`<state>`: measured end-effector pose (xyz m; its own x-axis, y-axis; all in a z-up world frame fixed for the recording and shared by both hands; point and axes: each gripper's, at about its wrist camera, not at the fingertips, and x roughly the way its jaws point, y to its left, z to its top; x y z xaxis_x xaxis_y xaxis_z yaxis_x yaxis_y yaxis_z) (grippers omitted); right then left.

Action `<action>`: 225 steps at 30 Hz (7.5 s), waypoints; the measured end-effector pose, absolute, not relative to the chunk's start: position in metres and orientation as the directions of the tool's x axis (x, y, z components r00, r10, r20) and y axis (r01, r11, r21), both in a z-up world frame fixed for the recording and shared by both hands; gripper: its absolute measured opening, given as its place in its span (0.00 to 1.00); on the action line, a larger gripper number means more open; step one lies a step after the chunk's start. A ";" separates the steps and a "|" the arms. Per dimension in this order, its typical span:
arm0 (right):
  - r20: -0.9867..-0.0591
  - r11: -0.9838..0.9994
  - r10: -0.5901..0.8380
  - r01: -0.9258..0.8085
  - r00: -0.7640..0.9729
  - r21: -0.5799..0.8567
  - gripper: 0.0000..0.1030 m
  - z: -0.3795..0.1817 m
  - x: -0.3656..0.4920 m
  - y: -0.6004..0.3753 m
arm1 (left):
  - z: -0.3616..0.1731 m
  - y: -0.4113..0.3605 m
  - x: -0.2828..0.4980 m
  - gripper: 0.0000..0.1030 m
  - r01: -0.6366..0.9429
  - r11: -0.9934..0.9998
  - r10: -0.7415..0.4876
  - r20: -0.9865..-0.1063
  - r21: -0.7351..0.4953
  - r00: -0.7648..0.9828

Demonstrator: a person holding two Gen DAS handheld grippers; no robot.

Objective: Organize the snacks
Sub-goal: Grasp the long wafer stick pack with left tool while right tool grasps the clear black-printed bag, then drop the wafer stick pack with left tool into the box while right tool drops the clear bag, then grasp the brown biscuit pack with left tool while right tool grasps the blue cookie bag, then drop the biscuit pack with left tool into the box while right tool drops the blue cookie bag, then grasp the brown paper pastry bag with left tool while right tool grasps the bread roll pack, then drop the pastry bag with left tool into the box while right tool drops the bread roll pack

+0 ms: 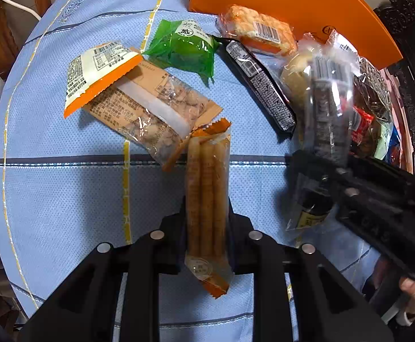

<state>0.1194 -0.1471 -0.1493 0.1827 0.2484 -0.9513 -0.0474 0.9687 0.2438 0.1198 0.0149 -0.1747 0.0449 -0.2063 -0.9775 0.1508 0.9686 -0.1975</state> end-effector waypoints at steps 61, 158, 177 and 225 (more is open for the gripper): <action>-0.915 0.846 -0.155 0.529 0.371 0.071 0.95 -0.087 0.035 -0.420 | -0.105 0.023 0.162 0.93 0.115 0.993 -0.037 -0.972 -0.010 0.232; -0.789 0.881 0.067 0.335 0.611 0.334 0.94 -0.033 0.157 -0.347 | -0.055 -0.015 0.278 0.95 0.129 0.991 -0.074 -0.923 -0.026 0.378; -0.914 0.875 0.027 0.433 0.405 0.217 0.95 -0.086 0.035 -0.357 | -0.153 0.024 0.187 0.95 0.113 0.991 0.052 -0.983 0.073 0.178; -0.779 0.938 0.167 0.146 0.604 0.315 0.34 -0.001 0.131 -0.311 | -0.012 -0.008 0.232 0.55 0.200 0.962 -0.251 -0.886 -0.185 0.390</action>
